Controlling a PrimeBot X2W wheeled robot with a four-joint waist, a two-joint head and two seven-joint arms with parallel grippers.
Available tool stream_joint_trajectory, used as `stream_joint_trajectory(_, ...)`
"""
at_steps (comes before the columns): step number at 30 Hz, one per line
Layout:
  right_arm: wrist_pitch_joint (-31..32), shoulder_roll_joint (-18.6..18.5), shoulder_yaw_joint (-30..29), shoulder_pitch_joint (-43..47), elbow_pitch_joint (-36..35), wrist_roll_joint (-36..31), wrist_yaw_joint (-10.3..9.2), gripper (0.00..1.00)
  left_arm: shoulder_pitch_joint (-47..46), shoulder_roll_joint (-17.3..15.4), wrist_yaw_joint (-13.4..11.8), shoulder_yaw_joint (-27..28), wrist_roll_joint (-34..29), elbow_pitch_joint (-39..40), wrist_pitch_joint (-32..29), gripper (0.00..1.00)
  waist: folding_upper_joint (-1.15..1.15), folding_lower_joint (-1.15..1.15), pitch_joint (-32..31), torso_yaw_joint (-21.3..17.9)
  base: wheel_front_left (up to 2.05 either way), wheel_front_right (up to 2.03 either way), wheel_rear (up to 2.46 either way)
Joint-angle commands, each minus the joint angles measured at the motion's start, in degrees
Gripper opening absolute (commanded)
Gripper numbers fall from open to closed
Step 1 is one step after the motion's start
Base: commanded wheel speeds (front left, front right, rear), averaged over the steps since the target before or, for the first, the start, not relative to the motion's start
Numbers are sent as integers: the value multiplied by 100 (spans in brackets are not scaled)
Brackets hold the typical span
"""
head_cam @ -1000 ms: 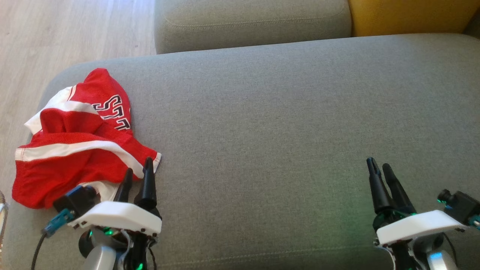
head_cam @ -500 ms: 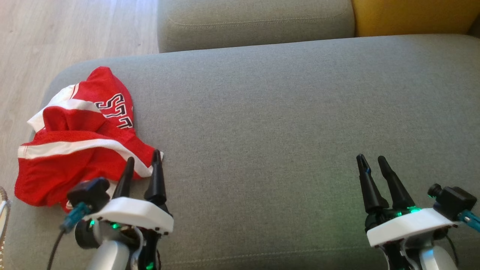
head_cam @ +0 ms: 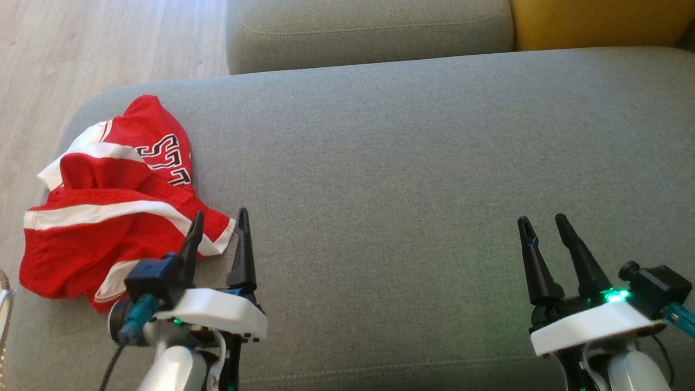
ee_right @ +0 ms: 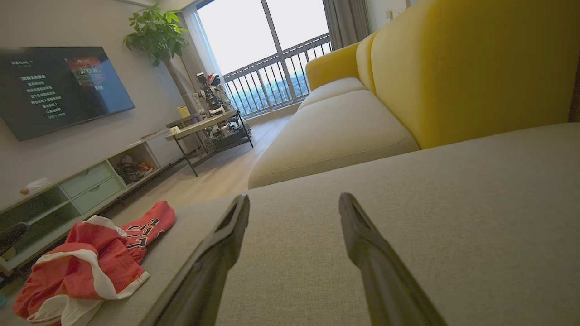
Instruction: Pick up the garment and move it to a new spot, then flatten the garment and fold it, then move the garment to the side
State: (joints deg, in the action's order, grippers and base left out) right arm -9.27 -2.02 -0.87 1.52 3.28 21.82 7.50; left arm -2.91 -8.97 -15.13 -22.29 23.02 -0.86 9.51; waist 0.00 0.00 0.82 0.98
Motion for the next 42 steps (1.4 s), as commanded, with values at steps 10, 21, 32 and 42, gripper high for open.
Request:
stream_joint_trajectory(10, -256, -73, 41, -186, -435, -847, -1, 100, -313, -176, -115, -169, -757, 347, 230, 100, 0, 0, -8, 29, 0, 0, 0)
stream_joint_trajectory(21, -425, -80, -27, -122, -436, -1555, -1, 100, -231, -110, 27, -266, -1296, 231, 399, 100, 0, 0, -63, 49, 0, 0, 0)
stream_joint_trajectory(32, -573, -86, -19, -95, -342, -2167, -1, 100, -159, 27, 277, -249, -1814, -17, 549, 100, 0, 0, -61, 72, 0, 0, 0)
stream_joint_trajectory(42, -573, -86, -40, -89, -320, -2164, -1, 100, -124, 179, 514, -48, -1841, -259, 549, 100, 0, 0, -69, 153, 0, 0, 0)
